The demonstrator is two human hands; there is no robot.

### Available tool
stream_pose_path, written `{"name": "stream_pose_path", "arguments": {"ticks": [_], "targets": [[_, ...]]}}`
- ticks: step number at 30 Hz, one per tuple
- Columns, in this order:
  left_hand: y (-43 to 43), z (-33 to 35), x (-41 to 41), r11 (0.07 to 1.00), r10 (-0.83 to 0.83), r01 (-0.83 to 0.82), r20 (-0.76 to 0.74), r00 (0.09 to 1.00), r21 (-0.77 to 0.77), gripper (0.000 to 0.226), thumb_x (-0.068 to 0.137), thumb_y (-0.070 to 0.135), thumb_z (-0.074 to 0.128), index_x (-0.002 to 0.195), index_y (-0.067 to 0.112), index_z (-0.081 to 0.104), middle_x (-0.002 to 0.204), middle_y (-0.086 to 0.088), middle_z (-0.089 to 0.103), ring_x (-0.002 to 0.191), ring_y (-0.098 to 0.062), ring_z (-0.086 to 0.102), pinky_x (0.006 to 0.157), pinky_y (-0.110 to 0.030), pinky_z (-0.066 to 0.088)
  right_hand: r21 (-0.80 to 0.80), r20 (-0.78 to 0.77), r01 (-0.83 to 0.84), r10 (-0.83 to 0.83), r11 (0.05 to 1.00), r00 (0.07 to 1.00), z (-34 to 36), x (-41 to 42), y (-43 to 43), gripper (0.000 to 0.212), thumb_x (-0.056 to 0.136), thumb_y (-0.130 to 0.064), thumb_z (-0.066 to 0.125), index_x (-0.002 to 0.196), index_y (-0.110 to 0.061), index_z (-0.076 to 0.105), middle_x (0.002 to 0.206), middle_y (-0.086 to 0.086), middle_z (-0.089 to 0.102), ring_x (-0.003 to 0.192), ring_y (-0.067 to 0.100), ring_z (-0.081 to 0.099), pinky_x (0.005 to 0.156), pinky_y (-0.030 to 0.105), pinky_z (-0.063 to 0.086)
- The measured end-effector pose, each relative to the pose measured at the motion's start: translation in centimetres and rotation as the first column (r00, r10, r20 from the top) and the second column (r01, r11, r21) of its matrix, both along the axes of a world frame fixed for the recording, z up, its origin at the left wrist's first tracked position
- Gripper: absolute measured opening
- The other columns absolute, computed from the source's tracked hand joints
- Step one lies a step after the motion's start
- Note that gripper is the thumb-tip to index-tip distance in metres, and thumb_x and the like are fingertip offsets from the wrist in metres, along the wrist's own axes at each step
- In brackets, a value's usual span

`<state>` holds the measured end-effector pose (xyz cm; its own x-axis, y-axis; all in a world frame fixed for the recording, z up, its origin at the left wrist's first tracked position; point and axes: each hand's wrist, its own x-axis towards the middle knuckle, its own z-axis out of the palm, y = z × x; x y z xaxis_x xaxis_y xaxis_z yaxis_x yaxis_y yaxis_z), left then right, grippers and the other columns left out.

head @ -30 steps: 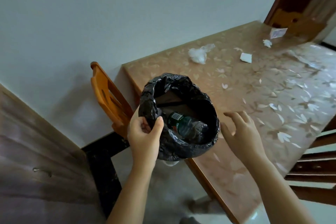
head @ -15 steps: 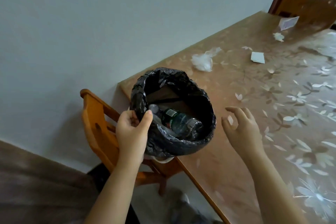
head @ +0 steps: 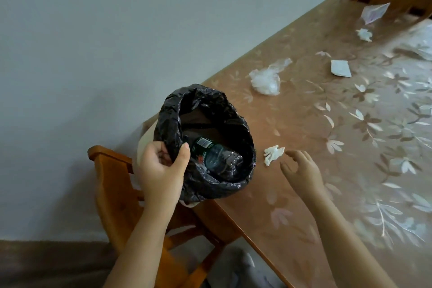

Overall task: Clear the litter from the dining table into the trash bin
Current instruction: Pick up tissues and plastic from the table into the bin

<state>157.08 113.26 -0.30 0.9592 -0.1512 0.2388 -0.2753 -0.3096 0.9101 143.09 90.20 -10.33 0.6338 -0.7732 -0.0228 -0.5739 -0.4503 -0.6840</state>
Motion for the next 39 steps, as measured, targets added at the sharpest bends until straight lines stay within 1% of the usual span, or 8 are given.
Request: {"name": "stream_pose_path", "arguments": {"ticks": [10,15,19,24,30,33,36,39], "targets": [[-1.4,-0.6,3.5,1.000,-0.020,0.020,-0.006,1.000,0.021,0.022,0.079,0.026,0.069,0.069,0.023,0.050,0.065,-0.003,0.055,0.059,-0.016,0.053,0.054,-0.022,0.046,0.076,-0.109,0.101,-0.093,0.992,0.990,-5.0,4.9,-3.2,0.035,0.079,-0.017,0.061,0.113,-0.016,0.056,0.118,0.010,0.053,0.109,0.028,0.048,0.083,0.038,0.041],[-1.7,-0.4,3.8,1.000,-0.005,0.004,-0.053,0.999,-0.007,0.022,0.072,0.039,0.065,0.070,0.023,0.050,0.066,-0.003,0.052,0.061,-0.017,0.051,0.057,-0.027,0.047,0.106,-0.176,0.101,-0.082,0.989,0.981,-7.0,6.2,-4.1,0.033,0.079,-0.017,0.059,0.112,-0.018,0.056,0.115,0.012,0.049,0.106,0.030,0.049,0.077,0.035,0.040],[-1.9,-0.1,3.8,1.000,0.005,-0.007,-0.062,0.998,-0.027,0.034,0.068,0.048,0.063,0.074,0.017,0.052,0.073,-0.019,0.056,0.068,-0.031,0.054,0.061,-0.041,0.050,0.118,-0.180,0.100,-0.078,0.988,0.981,-8.2,6.4,-4.1,0.022,0.080,-0.015,0.058,0.102,-0.012,0.060,0.103,0.012,0.050,0.095,0.029,0.049,0.074,0.034,0.039],[-1.8,0.0,3.5,0.999,0.036,-0.039,-0.074,0.997,-0.035,0.033,0.067,0.049,0.063,0.075,0.018,0.053,0.076,-0.021,0.058,0.069,-0.032,0.055,0.062,-0.044,0.050,0.120,-0.116,0.097,-0.083,0.988,0.990,-8.1,6.2,-3.9,0.012,0.081,-0.010,0.056,0.092,-0.008,0.061,0.087,0.005,0.049,0.080,0.019,0.044,0.070,0.030,0.034],[-1.3,-0.2,2.9,0.998,0.031,-0.037,-0.104,0.994,-0.053,0.029,0.067,0.047,0.064,0.072,0.021,0.053,0.069,-0.007,0.057,0.063,-0.022,0.055,0.059,-0.034,0.050,0.107,0.045,0.128,-0.133,0.986,0.990,-4.6,5.4,-3.1,0.010,0.080,-0.010,0.057,0.089,-0.010,0.062,0.085,0.005,0.058,0.075,0.017,0.052,0.071,0.029,0.038],[-0.9,-0.3,2.6,0.997,0.010,-0.017,-0.104,0.994,-0.070,0.022,0.073,0.037,0.069,0.071,0.022,0.053,0.067,-0.002,0.057,0.060,-0.011,0.055,0.056,-0.025,0.049,0.085,0.153,0.142,-0.154,0.986,0.976,-1.4,4.9,-2.7,0.006,0.081,-0.012,0.058,0.086,-0.013,0.062,0.081,0.002,0.059,0.071,0.014,0.053,0.069,0.027,0.040],[-0.7,-0.4,2.3,0.997,-0.007,-0.001,-0.093,0.996,-0.082,0.018,0.077,0.029,0.070,0.071,0.023,0.054,0.066,0.002,0.056,0.056,-0.001,0.053,0.052,-0.015,0.045,0.089,0.263,0.145,-0.164,0.985,0.951,1.7,4.1,-1.9,0.007,0.081,-0.012,0.060,0.079,-0.019,0.059,0.076,-0.001,0.059,0.068,0.006,0.053,0.063,0.019,0.039],[-0.6,-0.4,2.2,0.996,-0.023,0.016,-0.089,0.996,-0.084,0.019,0.075,0.030,0.069,0.070,0.023,0.053,0.065,0.001,0.055,0.056,-0.004,0.053,0.051,-0.017,0.044,0.068,0.362,0.122,-0.138,0.990,0.922,4.7,3.5,-0.6,0.013,0.080,-0.012,0.062,0.077,-0.024,0.058,0.073,-0.009,0.058,0.064,-0.002,0.052,0.057,0.007,0.039]]}}
